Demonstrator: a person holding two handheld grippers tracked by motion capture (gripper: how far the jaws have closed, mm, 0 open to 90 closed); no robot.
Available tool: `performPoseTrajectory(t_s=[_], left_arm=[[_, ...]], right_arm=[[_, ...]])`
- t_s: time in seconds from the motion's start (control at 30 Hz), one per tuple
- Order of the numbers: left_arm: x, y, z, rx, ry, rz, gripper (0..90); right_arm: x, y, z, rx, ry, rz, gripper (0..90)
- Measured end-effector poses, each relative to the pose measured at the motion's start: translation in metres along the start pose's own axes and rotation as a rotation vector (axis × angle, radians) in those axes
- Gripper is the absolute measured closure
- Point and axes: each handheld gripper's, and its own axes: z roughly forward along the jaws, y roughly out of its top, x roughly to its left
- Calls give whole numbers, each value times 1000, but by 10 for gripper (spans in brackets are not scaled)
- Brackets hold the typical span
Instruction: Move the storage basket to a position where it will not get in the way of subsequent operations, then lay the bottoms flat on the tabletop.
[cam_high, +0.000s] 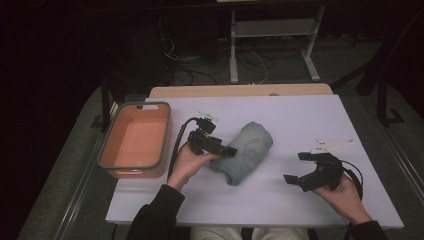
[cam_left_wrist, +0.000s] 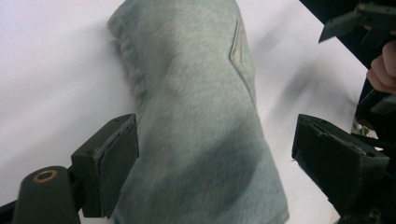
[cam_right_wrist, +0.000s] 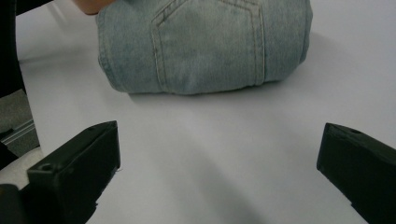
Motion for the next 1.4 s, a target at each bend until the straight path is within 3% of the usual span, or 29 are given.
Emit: performPoseTrajectory(t_s=[0.37, 0.57, 0.77, 0.93, 1.03, 1.2, 1.4], left_arm=[[13, -20, -12, -55, 44, -46, 143], [18, -25, -8, -77, 56, -70, 144], [21, -27, -3, -90, 64, -87, 147], [22, -28, 1, -92, 81, -88, 152], [23, -30, 1, -100, 72, -97, 185], [31, -36, 1, -130, 70, -141, 381], [43, -39, 5, -134, -23, -214, 413]], right_arm=[[-10, 23, 14, -34, -3, -17, 0], [-19, 34, 24, -61, -50, -32, 0], [-29, 40, 38, -74, -57, -10, 0], [-39, 48, 51, -47, -36, 26, 0], [-44, 52, 58, -61, -28, 42, 32], [-53, 55, 68, -77, -30, 64, 101], [-63, 55, 80, -52, -27, 95, 157]])
